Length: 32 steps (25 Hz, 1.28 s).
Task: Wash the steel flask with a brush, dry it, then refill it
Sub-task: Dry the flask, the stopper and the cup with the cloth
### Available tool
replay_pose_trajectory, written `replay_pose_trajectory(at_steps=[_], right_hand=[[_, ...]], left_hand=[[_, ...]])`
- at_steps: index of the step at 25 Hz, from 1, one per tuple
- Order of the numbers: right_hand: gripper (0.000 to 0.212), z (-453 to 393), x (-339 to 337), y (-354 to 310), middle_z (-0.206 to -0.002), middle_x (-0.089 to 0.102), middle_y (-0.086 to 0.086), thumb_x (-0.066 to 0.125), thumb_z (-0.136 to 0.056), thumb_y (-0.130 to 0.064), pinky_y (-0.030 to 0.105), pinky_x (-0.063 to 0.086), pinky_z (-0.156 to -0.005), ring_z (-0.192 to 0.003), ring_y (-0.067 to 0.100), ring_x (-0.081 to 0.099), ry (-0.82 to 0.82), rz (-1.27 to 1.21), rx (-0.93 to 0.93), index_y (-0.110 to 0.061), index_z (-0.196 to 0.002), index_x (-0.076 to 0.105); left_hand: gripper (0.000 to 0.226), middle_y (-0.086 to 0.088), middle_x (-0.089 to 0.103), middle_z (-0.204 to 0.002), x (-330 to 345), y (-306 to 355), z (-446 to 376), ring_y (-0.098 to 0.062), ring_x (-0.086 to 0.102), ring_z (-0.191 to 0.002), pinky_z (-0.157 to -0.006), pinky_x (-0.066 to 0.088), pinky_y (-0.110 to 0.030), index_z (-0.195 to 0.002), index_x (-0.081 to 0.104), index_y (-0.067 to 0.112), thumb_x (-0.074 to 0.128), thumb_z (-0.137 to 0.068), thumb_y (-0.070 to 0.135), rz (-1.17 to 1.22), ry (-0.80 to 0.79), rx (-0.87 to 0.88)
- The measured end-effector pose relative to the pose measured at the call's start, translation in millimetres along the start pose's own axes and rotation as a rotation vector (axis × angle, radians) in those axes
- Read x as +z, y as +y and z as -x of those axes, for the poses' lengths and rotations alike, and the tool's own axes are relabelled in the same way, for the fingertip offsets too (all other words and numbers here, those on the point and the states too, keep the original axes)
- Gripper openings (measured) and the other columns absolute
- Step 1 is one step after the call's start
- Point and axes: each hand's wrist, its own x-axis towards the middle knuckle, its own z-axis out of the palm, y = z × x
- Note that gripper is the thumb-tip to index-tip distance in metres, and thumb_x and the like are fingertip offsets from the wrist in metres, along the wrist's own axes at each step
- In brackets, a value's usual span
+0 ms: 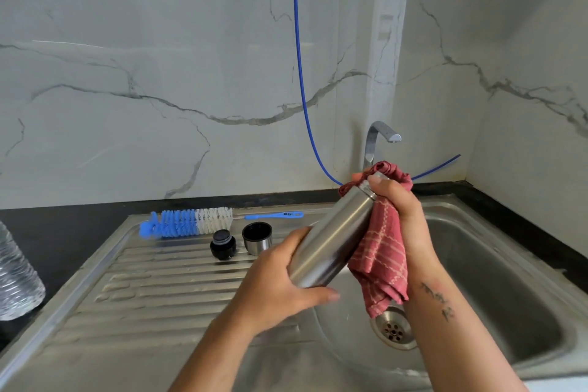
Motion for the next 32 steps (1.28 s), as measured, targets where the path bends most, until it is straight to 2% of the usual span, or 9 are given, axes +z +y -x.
replay_pose_trajectory(at_steps=[3, 9, 12, 15, 21, 24, 26, 30, 32], right_hand=[[0.021, 0.3, -2.8, -1.4, -0.099, 0.061, 0.009, 0.057, -0.089, -0.018, 0.043, 0.055, -0.083, -0.088, 0.026, 0.063, -0.141, -0.201, -0.018, -0.011, -0.107, 0.049], [0.012, -6.8, -13.5, 2.6, -0.095, 0.073, 0.010, 0.072, -0.085, -0.025, 0.059, 0.048, -0.104, -0.093, 0.031, 0.066, 0.174, 0.005, -0.007, -0.015, -0.092, 0.072], [0.014, -1.2, -8.7, -1.8, -0.086, 0.071, 0.005, 0.060, -0.093, -0.020, 0.049, 0.051, -0.094, -0.086, 0.024, 0.065, 0.110, -0.140, -0.069, -0.015, -0.084, 0.070], [0.022, 5.3, 0.1, -5.4, -0.084, 0.067, 0.001, 0.049, -0.097, -0.019, 0.040, 0.051, -0.087, -0.084, 0.019, 0.064, 0.005, -0.240, -0.108, -0.014, -0.085, 0.067], [0.016, -4.1, -7.5, -4.2, -0.087, 0.066, 0.003, 0.059, -0.094, -0.019, 0.039, 0.056, -0.084, -0.083, 0.023, 0.065, 0.207, -0.261, -0.017, -0.015, -0.079, 0.062], [0.006, -4.9, -8.5, -2.3, -0.090, 0.063, 0.001, 0.061, -0.091, -0.019, 0.042, 0.052, -0.091, -0.086, 0.022, 0.064, 0.093, -0.311, -0.053, -0.015, -0.087, 0.059], [0.009, -5.2, -9.8, 0.0, -0.093, 0.064, 0.003, 0.065, -0.089, -0.020, 0.044, 0.052, -0.092, -0.088, 0.023, 0.066, 0.083, -0.284, -0.074, -0.014, -0.092, 0.059], [0.013, -7.9, -20.4, 1.6, -0.097, 0.067, 0.009, 0.068, -0.089, -0.025, 0.039, 0.058, -0.079, -0.083, 0.025, 0.066, 0.239, -0.185, 0.035, -0.014, -0.093, 0.063], [0.013, -8.0, -22.2, 1.7, -0.097, 0.066, 0.010, 0.068, -0.088, -0.026, 0.038, 0.057, -0.079, -0.081, 0.025, 0.066, 0.283, -0.164, 0.056, -0.013, -0.092, 0.066]], left_hand=[[0.074, -0.001, 0.073, -0.116, -23.4, -11.4, -4.4, -0.025, 0.072, -0.106, -0.090, 0.057, -0.040, -0.130, 0.066, 0.030, 0.091, -0.060, 0.039, 0.519, -0.271, -0.145], [0.089, 0.022, 0.066, -0.117, 12.5, -12.5, -2.6, -0.003, 0.065, -0.107, -0.093, 0.052, -0.022, -0.142, 0.058, 0.035, 0.092, -0.061, 0.050, -0.118, 0.277, 0.167], [0.080, 0.010, 0.073, -0.121, 1.8, -8.1, -7.7, -0.013, 0.069, -0.113, -0.097, 0.057, -0.034, -0.125, 0.070, 0.034, 0.095, -0.051, 0.054, 0.406, 0.246, -0.002], [0.083, -0.017, 0.074, -0.111, -1.7, -3.8, -7.4, -0.035, 0.074, -0.090, -0.069, 0.063, -0.037, -0.111, 0.073, 0.015, 0.101, -0.041, 0.051, 0.926, 0.053, -0.252], [0.072, 0.015, 0.065, -0.121, 6.6, -6.9, -2.5, -0.007, 0.063, -0.118, -0.095, 0.048, -0.016, -0.125, 0.062, 0.023, 0.093, -0.062, 0.038, 0.139, 0.422, 0.258], [0.087, -0.011, 0.072, -0.116, 1.8, -0.1, -4.8, -0.027, 0.075, -0.086, -0.059, 0.058, -0.030, -0.124, 0.062, 0.018, 0.089, -0.056, 0.065, 0.837, 0.109, -0.130], [0.078, -0.015, 0.073, -0.101, 0.1, 4.4, -5.8, -0.031, 0.071, -0.067, -0.048, 0.052, -0.026, -0.116, 0.066, 0.014, 0.088, -0.057, 0.061, 0.991, 0.036, -0.270], [0.057, 0.017, 0.067, -0.117, 5.6, -7.3, -0.9, -0.007, 0.067, -0.109, -0.091, 0.050, -0.016, -0.118, 0.062, 0.025, 0.092, -0.069, 0.028, 0.204, 0.351, 0.252], [0.065, 0.020, 0.064, -0.124, 8.3, -9.9, -0.5, -0.008, 0.065, -0.116, -0.095, 0.053, -0.027, -0.127, 0.060, 0.030, 0.093, -0.071, 0.030, 0.157, 0.331, 0.222]])
